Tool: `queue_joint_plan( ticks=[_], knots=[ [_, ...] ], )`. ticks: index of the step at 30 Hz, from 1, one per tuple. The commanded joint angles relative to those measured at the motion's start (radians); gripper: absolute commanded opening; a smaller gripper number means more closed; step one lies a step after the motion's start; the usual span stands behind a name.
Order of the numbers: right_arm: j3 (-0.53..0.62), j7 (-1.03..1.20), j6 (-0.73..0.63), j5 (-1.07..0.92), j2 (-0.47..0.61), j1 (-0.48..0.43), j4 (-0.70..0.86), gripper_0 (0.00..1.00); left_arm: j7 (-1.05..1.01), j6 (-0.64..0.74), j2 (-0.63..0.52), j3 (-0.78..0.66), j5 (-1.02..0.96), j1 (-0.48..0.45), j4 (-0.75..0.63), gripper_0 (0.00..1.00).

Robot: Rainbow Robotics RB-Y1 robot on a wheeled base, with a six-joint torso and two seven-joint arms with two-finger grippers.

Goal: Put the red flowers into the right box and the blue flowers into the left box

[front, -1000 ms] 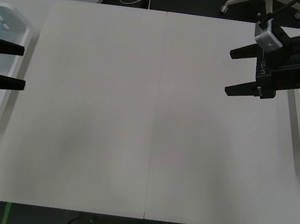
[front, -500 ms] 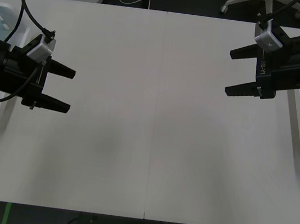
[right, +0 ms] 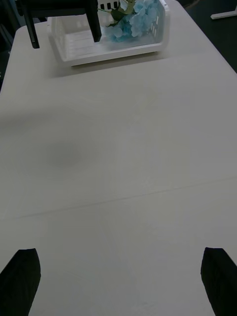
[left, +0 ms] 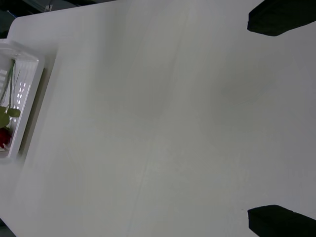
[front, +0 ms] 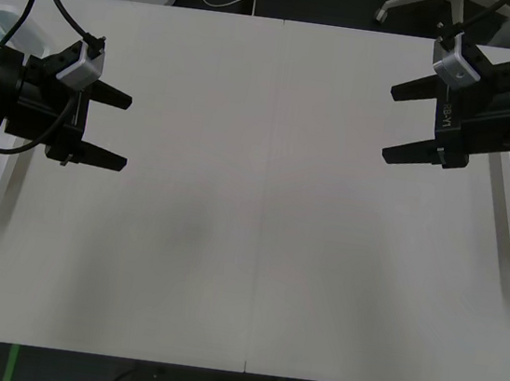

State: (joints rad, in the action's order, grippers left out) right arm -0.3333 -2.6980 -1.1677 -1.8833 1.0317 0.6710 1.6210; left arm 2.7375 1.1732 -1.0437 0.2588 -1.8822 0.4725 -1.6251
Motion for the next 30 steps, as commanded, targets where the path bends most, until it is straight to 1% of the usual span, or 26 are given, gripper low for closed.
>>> queue_joint_plan(
  ticks=[1, 30],
  knots=[
    [0.023, -0.007, 0.002, -0.008, 0.024, -0.005, 0.005, 0.94, -0.032, -0.012, -0.016, 0.008, 0.008, 0.043, -0.027, 1.0],
    [0.023, -0.007, 0.002, -0.008, 0.024, -0.005, 0.005, 0.94, -0.032, -0.012, -0.016, 0.008, 0.008, 0.043, -0.027, 1.0]
  ],
)
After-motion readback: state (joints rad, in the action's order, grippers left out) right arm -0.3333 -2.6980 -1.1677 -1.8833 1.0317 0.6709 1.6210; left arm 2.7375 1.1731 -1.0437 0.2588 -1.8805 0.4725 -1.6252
